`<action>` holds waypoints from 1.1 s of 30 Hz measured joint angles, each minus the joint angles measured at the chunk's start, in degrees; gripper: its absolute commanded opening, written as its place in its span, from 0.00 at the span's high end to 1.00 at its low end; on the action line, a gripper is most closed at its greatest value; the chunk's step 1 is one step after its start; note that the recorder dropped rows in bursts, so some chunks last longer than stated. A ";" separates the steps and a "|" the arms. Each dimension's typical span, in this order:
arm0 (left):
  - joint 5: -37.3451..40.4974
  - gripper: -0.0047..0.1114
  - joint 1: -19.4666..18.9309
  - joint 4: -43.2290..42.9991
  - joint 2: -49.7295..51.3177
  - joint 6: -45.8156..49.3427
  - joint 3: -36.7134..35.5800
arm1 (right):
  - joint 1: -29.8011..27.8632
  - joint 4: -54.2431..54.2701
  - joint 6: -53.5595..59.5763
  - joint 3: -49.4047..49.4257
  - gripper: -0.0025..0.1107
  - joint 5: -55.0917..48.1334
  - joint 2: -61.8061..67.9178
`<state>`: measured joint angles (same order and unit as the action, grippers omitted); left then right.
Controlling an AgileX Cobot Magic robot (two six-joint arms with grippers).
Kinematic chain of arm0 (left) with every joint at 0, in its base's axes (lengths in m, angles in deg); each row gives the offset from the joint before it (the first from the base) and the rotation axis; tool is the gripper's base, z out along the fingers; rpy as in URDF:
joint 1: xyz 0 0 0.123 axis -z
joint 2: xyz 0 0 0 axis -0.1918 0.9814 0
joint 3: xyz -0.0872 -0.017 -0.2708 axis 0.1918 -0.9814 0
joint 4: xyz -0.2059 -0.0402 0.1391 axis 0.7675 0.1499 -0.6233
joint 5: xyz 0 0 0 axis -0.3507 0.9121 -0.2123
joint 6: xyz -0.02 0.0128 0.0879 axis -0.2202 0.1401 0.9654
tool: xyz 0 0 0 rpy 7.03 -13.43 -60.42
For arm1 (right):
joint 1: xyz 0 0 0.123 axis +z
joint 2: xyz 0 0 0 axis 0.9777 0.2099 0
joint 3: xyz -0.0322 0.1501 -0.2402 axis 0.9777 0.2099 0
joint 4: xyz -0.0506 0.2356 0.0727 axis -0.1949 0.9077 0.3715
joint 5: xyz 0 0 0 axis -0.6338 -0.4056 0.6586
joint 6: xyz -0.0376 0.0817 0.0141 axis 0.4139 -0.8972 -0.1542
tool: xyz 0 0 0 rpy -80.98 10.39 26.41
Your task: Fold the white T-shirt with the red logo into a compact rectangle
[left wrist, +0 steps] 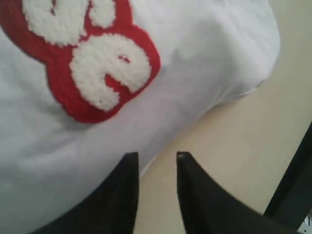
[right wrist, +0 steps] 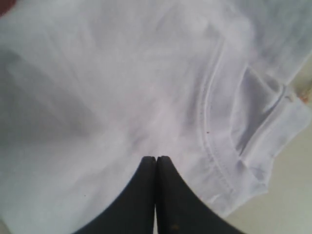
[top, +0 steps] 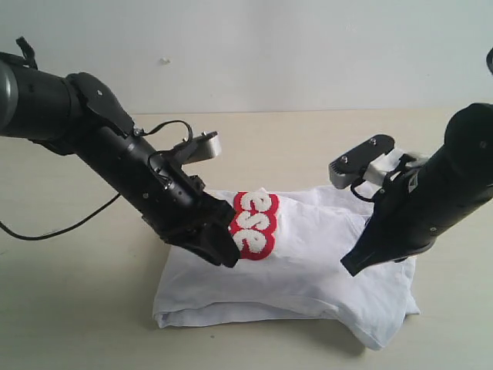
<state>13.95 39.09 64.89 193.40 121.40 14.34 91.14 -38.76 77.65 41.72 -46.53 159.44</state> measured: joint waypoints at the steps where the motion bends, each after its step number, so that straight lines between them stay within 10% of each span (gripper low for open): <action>1: 0.14 0.57 0.00 -0.12 0.68 0.00 0.00 | 0.00 0.22 0.26 0.00 0.98 0.20 0.89; 17: 0.84 0.53 0.00 -14.68 5.38 -8.55 -0.47 | 0.00 0.55 -1.79 -0.55 0.98 20.49 13.72; 33: -0.11 0.53 -5.68 -24.13 4.45 -17.26 0.03 | 0.00 0.67 -2.43 -12.64 0.98 10.73 18.76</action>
<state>13.84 33.41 40.76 197.86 104.14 14.37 91.14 -38.09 75.22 29.09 -35.80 178.19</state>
